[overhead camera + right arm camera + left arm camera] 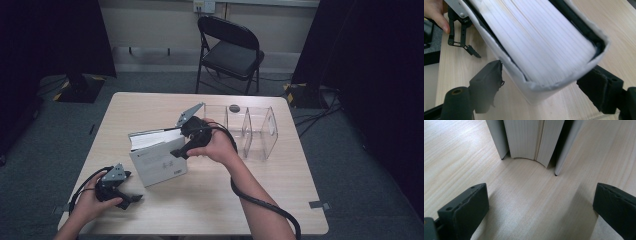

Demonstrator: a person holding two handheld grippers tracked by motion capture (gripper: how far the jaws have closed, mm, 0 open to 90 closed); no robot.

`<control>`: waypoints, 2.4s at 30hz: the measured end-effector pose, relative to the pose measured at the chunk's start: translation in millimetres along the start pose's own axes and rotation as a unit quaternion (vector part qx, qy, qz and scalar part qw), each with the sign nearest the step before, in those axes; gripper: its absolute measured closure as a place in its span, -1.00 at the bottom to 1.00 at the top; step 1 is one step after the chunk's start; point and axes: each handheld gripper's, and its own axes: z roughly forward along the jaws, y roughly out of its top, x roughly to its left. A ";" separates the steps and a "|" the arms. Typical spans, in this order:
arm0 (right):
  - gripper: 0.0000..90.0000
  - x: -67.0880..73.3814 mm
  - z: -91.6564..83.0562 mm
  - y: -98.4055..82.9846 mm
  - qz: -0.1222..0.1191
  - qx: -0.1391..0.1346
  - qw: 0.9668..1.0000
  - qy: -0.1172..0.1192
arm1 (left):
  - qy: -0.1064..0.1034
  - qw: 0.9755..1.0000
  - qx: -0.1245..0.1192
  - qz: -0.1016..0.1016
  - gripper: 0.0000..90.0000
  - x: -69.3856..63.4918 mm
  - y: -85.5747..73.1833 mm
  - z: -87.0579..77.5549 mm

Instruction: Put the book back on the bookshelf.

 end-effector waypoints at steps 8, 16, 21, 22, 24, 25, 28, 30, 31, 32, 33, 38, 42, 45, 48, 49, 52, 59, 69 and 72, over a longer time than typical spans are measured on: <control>-0.49 -2.8 4.9 5.7 -0.002 0.005 1.000 0.030 | -0.003 1.000 -0.002 0.001 -1.00 0.6 0.0 0.3; -0.40 0.1 8.0 11.3 -0.027 0.011 0.999 0.039 | -0.002 1.000 -0.001 0.001 -1.00 0.5 0.0 0.2; -0.28 1.7 6.4 11.0 -0.029 0.015 0.999 0.038 | -0.002 1.000 -0.001 0.002 -1.00 0.6 0.0 0.1; -0.21 2.7 5.8 10.6 -0.032 0.014 0.999 0.039 | -0.002 1.000 0.000 0.002 -1.00 0.6 0.0 0.1; 0.07 5.2 0.6 8.8 -0.031 0.020 0.998 0.050 | -0.005 1.000 -0.002 0.001 -1.00 0.8 0.0 0.3; 0.07 5.2 0.6 8.8 -0.031 0.020 0.998 0.050 | -0.005 1.000 -0.002 0.001 -1.00 0.8 0.0 0.3; 0.15 11.8 -1.3 7.8 -0.026 0.020 0.998 0.047 | -0.007 1.000 -0.002 -0.001 -1.00 0.5 -0.1 0.6; 0.15 15.3 -1.9 7.8 -0.033 0.021 0.998 0.043 | -0.008 1.000 -0.002 -0.002 -1.00 0.4 -0.1 0.7; 0.15 16.0 -2.4 7.5 -0.030 0.022 0.998 0.043 | -0.008 1.000 -0.002 -0.002 -1.00 0.4 -0.1 0.7; 0.15 16.0 -2.4 7.5 -0.030 0.022 0.998 0.043 | -0.007 1.000 -0.002 -0.001 -1.00 0.5 -0.1 0.6; 0.15 16.7 -3.2 7.1 -0.026 0.024 0.999 0.041 | -0.008 1.000 -0.002 -0.002 -1.00 0.5 -0.1 0.6; 0.15 18.1 -9.7 2.5 -0.016 0.032 0.999 0.034 | -0.010 1.000 -0.002 -0.005 -1.00 0.1 -0.2 0.9; 0.15 18.8 -18.4 -4.7 -0.008 0.040 0.999 0.026 | -0.010 1.000 -0.002 -0.005 -1.00 0.1 -0.2 0.9; 0.15 19.9 -25.7 -12.1 -0.004 0.042 0.999 0.023 | -0.010 1.000 -0.002 -0.005 -1.00 0.1 -0.2 0.9; 0.15 21.0 -34.4 -20.6 0.005 0.046 0.999 0.018 | -0.010 1.000 -0.003 -0.005 -1.00 0.1 -0.2 1.0; 0.15 20.6 -35.9 -21.8 0.003 0.048 0.999 0.018 | -0.010 1.000 -0.003 -0.005 -1.00 0.1 -0.2 1.0; 0.13 20.7 -37.2 -22.2 0.010 0.053 0.998 0.017 | -0.010 1.000 -0.003 -0.005 -1.00 0.1 -0.2 1.1; 0.09 20.5 -36.2 -13.1 0.011 0.087 0.996 0.017 | -0.006 1.000 -0.001 0.000 -1.00 0.7 0.2 0.9; -0.11 19.2 -31.4 -3.8 0.028 0.096 0.995 0.021 | -0.008 1.000 -0.002 -0.003 -1.00 0.6 0.5 1.4; -0.14 18.0 -29.1 0.7 0.032 0.105 0.994 0.022 | -0.008 1.000 -0.001 -0.002 -1.00 0.8 0.7 1.5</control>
